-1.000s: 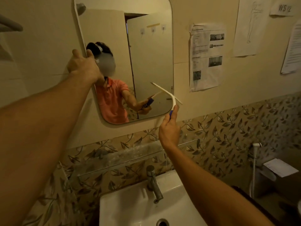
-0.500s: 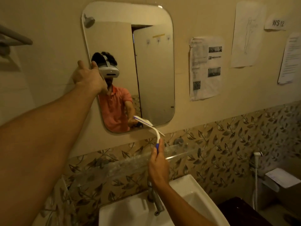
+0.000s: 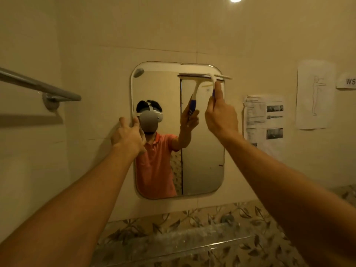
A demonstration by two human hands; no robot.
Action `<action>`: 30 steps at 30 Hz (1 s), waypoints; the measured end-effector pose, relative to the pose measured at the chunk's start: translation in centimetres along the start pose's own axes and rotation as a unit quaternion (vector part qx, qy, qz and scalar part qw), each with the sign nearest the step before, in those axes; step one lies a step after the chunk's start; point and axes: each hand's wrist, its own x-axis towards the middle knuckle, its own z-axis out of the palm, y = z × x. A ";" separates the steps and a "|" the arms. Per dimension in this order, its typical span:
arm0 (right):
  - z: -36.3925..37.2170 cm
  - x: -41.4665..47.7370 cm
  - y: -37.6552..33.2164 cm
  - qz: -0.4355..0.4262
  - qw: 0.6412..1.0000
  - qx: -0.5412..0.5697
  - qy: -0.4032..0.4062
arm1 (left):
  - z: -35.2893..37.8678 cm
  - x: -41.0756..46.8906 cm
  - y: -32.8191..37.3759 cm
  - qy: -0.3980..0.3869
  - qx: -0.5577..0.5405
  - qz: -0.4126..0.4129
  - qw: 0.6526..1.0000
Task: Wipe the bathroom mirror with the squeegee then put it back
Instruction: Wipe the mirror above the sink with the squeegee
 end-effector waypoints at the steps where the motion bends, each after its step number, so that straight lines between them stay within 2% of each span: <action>1: -0.3 1.1 -0.5 -0.010 1.000 -0.018 0.001 | -0.1 0.0 0.1 -0.006 0.002 -0.003 1.000; 8: 0.0 1.6 -0.4 -0.009 0.999 -0.039 -0.011 | 0.0 -0.1 0.1 -0.011 0.025 -0.006 1.000; 14: 1.8 -5.3 2.3 0.052 0.998 0.012 -0.022 | -0.1 -0.3 0.0 0.001 0.010 0.004 1.000; 20: 2.3 -11.3 4.5 0.105 0.992 0.011 -0.070 | -0.6 -0.7 0.3 -0.013 -0.004 -0.004 1.000; 22: 1.6 -10.5 4.4 0.109 0.991 0.032 -0.069 | -0.8 -0.8 0.3 -0.020 0.002 -0.008 1.000; 27: -1.2 -3.5 1.8 0.104 0.989 0.103 -0.005 | -0.8 -0.6 0.3 -0.019 0.017 -0.004 1.000; 30: -2.2 0.9 -0.7 0.106 0.990 0.093 0.014 | -0.7 -0.6 0.3 -0.011 0.017 -0.001 1.000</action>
